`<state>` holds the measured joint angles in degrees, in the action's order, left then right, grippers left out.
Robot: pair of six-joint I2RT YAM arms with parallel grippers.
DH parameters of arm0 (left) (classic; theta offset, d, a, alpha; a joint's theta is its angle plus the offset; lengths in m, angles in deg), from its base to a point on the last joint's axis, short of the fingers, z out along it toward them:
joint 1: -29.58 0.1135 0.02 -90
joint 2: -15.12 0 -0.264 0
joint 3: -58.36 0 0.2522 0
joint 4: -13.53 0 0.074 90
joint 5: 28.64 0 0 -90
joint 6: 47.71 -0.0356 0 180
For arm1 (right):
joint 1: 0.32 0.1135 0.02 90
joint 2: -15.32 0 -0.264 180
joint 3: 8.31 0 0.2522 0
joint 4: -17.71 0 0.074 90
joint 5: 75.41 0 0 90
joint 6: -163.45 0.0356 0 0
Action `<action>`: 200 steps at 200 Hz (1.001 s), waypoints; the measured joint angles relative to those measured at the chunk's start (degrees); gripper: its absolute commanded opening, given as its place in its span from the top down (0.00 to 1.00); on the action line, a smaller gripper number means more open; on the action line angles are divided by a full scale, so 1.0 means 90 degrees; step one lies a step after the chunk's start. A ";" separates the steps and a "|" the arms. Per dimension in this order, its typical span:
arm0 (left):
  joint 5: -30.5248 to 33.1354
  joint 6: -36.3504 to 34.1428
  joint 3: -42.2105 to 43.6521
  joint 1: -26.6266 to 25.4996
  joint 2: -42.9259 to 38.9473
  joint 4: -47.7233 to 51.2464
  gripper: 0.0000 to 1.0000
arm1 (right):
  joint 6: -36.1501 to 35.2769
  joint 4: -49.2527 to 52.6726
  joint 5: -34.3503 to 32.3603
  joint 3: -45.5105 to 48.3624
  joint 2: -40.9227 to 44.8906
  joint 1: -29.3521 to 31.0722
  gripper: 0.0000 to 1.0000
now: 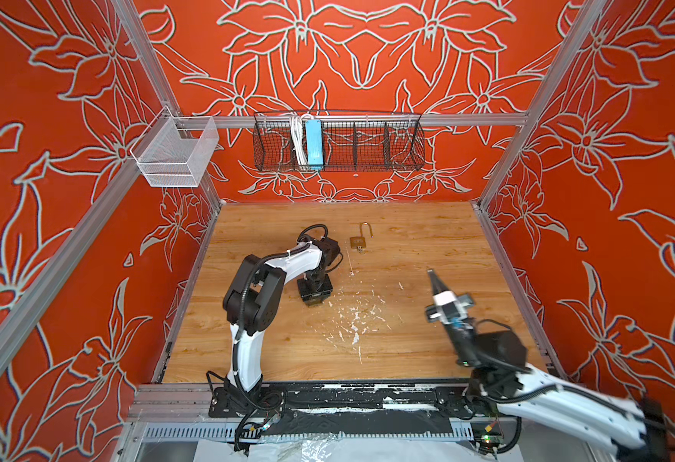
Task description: Unlock with the key
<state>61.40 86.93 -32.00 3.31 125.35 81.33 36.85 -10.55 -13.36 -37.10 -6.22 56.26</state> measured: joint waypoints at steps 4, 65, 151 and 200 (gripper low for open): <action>-0.0022 0.0015 0.0104 0.0000 -0.0129 -0.0056 1.00 | 0.0204 0.0129 0.0121 0.0002 0.0141 -0.0083 1.00; -0.0109 0.0046 0.0746 -0.0090 -0.0561 -0.0787 0.85 | 0.1596 0.1661 0.1207 -0.0192 -0.2006 -0.0199 1.00; 0.0321 -0.0221 0.1571 -0.0641 -0.1530 -0.1307 0.54 | 0.2545 0.1416 0.2484 -0.0107 -0.2290 -0.1088 1.00; 0.0605 -0.0515 0.1566 -0.0843 -0.2220 -0.1375 0.51 | 0.2681 0.1399 0.2725 -0.0095 -0.2290 -0.1226 1.00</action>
<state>66.84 82.30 -17.90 -4.27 105.38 68.96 60.98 2.04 11.17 -37.95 -26.83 45.22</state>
